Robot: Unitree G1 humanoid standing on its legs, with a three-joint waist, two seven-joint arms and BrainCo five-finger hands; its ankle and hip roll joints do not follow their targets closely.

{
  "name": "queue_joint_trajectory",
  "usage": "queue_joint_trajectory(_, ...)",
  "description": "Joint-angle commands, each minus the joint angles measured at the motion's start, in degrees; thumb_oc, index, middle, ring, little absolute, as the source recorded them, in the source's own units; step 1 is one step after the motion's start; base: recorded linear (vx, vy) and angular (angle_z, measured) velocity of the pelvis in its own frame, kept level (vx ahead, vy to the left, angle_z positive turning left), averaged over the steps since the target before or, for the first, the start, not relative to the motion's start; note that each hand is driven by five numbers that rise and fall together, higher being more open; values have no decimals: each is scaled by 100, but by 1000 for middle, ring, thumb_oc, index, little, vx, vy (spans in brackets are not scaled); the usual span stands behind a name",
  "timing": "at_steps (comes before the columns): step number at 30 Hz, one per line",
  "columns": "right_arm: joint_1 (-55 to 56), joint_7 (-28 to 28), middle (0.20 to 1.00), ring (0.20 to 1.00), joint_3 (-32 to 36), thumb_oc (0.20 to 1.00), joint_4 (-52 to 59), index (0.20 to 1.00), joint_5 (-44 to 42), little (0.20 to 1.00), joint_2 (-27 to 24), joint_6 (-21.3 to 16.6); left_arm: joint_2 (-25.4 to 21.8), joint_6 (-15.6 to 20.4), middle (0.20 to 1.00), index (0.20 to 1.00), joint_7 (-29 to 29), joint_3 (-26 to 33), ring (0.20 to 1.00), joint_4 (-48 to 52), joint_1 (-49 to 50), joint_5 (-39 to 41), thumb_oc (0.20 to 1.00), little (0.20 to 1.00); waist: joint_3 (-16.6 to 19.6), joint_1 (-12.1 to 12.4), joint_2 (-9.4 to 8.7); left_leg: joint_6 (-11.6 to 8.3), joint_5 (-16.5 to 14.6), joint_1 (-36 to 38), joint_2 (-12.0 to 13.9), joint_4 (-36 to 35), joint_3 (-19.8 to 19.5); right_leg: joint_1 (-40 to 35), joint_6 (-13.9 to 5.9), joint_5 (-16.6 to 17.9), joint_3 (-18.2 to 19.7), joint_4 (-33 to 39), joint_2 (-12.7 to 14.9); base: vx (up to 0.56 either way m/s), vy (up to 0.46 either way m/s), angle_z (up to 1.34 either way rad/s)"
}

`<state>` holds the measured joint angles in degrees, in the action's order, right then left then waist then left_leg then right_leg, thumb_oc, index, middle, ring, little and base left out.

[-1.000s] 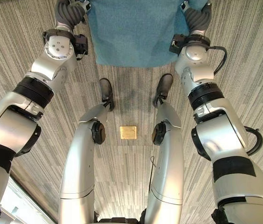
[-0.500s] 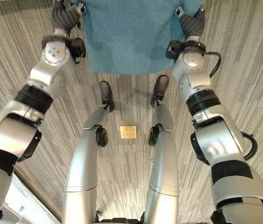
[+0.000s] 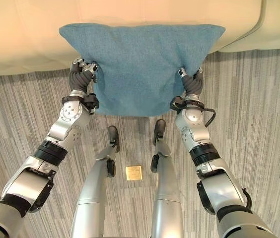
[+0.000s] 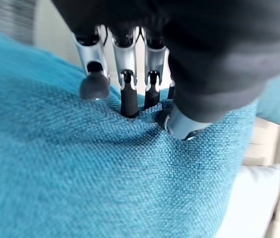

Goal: Pick up all the scattered cushions and arrange them neatly on the sofa.

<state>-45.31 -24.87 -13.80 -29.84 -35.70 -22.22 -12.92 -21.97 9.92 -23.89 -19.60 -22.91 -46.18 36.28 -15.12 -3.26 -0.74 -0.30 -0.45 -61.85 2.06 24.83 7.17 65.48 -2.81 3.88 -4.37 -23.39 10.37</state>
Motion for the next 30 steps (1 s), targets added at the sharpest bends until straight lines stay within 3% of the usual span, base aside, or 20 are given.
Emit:
queue_joint_trajectory(1, -107, 412, 200, 200, -134, 200, 892, 200, 652, 200, 217, -476, 267, 521, 200, 200, 458, -96, 200, 629, -25, -480, 200, 200, 331, -37, 201, -396, 171, 652, -100, -1057, -770, -722, -442, -450, -179, -165, 10, 0, 0, 0)
queue_joint_trajectory(2, -4, 422, 200, 200, -129, 200, 929, 200, 723, 200, 210, -434, 278, 516, 200, 200, 479, -114, 200, 632, 71, -484, 200, 200, 370, -49, 203, -421, 3, 875, -90, -1092, -790, -918, -485, -582, -176, -145, 8, -64, 26, 0)
queue_joint_trajectory(3, 309, 440, 200, 200, -37, 200, 1077, 200, 906, 200, 199, -400, 241, 521, 200, 200, 559, -70, 200, 796, 319, -603, 200, 200, 436, -67, 177, -412, 185, 1216, -141, -1295, -768, -1227, -456, -330, -234, 129, 25, 0, 0, 0)
queue_joint_trajectory(6, 633, 487, 200, 200, 18, 200, 1260, 200, 1022, 200, 217, -363, 301, 510, 200, 200, 637, -68, 200, 909, 615, -648, 200, 200, 459, -73, 153, -417, 188, 1652, -134, -1450, -733, -1656, -470, -270, -275, 349, 41, -1, 27, 3)
queue_joint_trajectory(13, 2074, 747, 200, 200, 130, 200, 1878, 200, 1306, 200, 513, -176, 476, 448, 200, 200, 902, 16, 200, 1269, 1968, -736, 200, 200, 551, -87, 47, -442, 222, 3843, -130, -2254, -438, -3855, -624, 85, -466, 1535, 27, 98, 24, -16)
queue_joint_trajectory(16, 2464, 838, 200, 200, 103, 200, 1964, 200, 1410, 200, 586, -85, 521, 406, 200, 200, 987, -6, 200, 1375, 2380, -749, 200, 200, 623, -81, 32, -460, 172, 4481, -71, -2441, -255, -4511, -675, 77, -456, 1842, -41, 124, 34, -16)
queue_joint_trajectory(24, 3180, 1048, 200, 200, 184, 200, 2033, 200, 1553, 200, 646, 137, 570, 248, 200, 200, 1249, -28, 200, 1414, 3210, -653, 200, 200, 919, -71, -2, -429, 32, 5740, -53, -2784, 290, -5632, -815, 123, -470, 2280, -165, 90, 29, -30)
queue_joint_trajectory(30, 3492, 1262, 200, 200, 209, 200, 2010, 200, 1665, 200, 634, 256, 470, 99, 200, 200, 1476, 166, 200, 1392, 3678, -796, 200, 200, 995, 38, -47, -475, -90, 6353, 69, -2840, 910, -5997, -898, 125, -1221, 2250, -152, 44, -26, -56)
